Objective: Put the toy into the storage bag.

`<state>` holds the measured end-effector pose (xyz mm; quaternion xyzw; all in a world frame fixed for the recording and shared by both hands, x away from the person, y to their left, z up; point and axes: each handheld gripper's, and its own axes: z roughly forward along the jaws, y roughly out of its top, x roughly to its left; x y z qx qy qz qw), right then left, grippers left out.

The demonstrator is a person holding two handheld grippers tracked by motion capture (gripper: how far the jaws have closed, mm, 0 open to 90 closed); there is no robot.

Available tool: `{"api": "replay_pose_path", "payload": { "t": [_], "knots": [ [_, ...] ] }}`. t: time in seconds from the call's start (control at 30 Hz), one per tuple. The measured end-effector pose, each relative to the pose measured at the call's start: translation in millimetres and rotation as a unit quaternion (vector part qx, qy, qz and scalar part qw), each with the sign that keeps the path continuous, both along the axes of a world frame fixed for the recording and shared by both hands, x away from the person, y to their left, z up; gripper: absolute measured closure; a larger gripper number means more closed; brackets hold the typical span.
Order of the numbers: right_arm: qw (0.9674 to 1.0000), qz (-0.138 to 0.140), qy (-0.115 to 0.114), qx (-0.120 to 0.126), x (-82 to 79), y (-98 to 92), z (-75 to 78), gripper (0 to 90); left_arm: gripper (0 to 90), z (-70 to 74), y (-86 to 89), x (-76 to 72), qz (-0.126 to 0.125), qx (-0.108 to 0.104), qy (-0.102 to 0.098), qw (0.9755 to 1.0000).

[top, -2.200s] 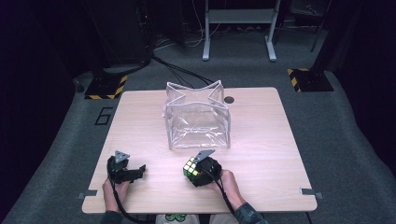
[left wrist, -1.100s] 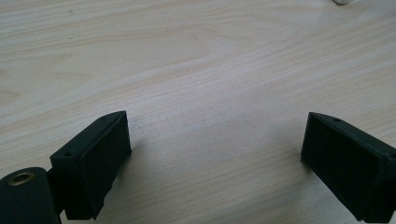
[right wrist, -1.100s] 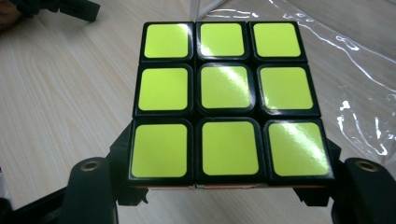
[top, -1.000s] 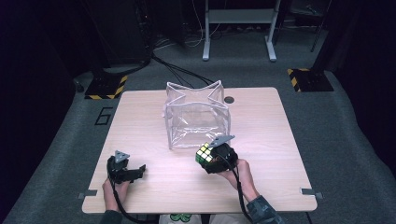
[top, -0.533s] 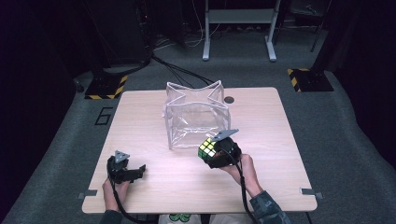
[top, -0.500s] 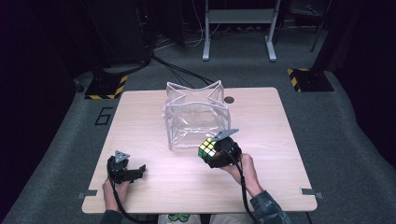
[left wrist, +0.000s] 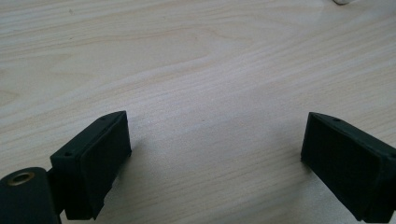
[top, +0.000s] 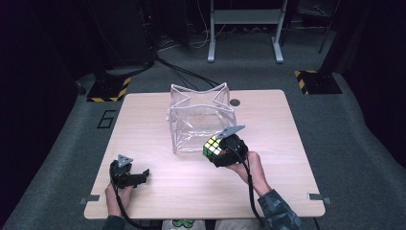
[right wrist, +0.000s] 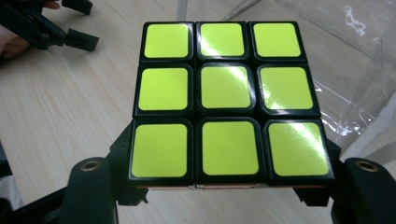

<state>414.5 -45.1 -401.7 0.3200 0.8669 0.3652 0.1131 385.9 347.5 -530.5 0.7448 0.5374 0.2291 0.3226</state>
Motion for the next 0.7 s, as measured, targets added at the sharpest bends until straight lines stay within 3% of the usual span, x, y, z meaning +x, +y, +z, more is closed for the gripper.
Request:
{"api": "replay_pose_path", "payload": {
  "t": [0.7],
  "knots": [
    [0.9998, 0.012, -0.012, 0.005, 11.0, -4.2, 32.7, 33.4, 7.9, -0.4, -0.4, -0.1, 0.001, 0.000, -0.003, 1.0000]
  ]
}}
